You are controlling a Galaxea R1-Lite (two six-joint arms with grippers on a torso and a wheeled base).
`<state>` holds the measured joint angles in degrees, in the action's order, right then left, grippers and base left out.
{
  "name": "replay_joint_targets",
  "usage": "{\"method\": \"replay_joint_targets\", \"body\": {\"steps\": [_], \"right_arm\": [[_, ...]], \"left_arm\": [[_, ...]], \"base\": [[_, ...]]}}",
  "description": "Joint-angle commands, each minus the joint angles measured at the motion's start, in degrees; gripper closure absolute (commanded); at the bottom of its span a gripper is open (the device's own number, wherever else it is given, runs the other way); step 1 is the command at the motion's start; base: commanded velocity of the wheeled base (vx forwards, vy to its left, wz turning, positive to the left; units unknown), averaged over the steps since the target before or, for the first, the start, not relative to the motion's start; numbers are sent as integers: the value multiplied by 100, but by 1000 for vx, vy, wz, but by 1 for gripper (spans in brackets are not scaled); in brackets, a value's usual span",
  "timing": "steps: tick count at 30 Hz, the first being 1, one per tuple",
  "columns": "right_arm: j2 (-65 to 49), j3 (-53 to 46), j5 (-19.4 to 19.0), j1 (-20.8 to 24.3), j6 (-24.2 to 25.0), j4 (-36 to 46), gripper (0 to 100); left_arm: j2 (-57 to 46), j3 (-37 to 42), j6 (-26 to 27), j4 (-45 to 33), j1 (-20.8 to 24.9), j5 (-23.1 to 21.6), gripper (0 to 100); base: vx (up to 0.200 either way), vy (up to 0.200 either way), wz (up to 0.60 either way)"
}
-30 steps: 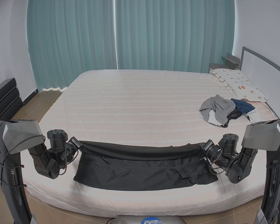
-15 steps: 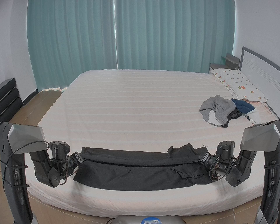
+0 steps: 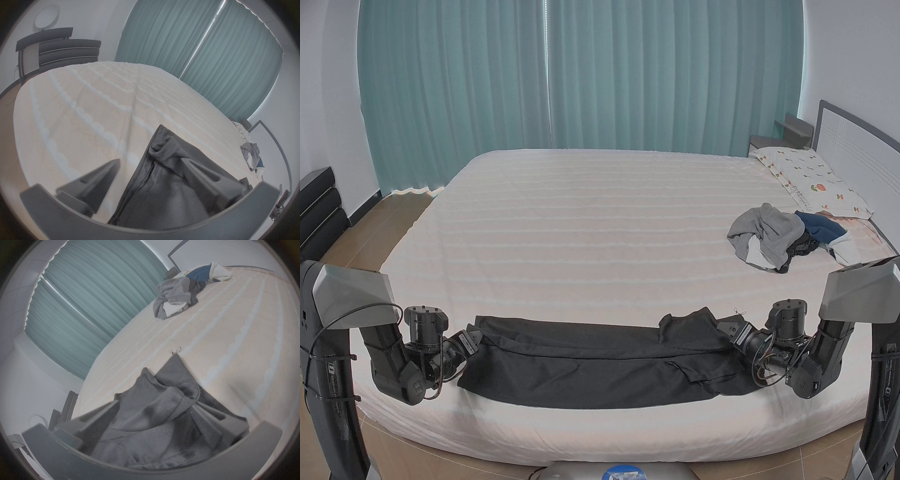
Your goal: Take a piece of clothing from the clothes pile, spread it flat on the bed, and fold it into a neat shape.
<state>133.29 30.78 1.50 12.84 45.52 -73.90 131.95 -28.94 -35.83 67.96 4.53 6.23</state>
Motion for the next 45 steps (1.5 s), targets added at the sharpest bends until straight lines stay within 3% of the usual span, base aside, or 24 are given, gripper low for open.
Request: {"method": "replay_joint_targets", "body": {"steps": [1,10,15,22,28,36,37,45], "right_arm": [[-488,-81,-9,-115,10,25,0],[-981,-2,-44,-466,71,-2,0],[-427,332,-440,-537,458,16,0],[-40,701,-923,-730,511,33,0],[224,815,-1249,-871,511,42,0],[338,868,-1231,-818,519,42,0],[338,877,-1231,-835,519,42,0],[417,1026,-1222,-941,519,42,0]], "left_arm": [[-345,29,-3,-20,-40,-8,0],[-671,-314,-144,-46,-225,-34,0],[-240,-1008,-891,-117,-163,-148,0],[542,-2037,-917,-855,-67,-227,0],[815,-2371,-917,-1119,-84,-307,0],[859,-2388,-935,-1136,-84,-394,0],[867,-2371,-935,-1136,-84,-394,100],[867,-2362,-1023,-1083,-216,-307,100]], "base": [[0,0,0],[0,0,0],[0,0,0],[0,0,0],[0,0,0],[0,0,0],[0,0,0],[0,0,0]]}}
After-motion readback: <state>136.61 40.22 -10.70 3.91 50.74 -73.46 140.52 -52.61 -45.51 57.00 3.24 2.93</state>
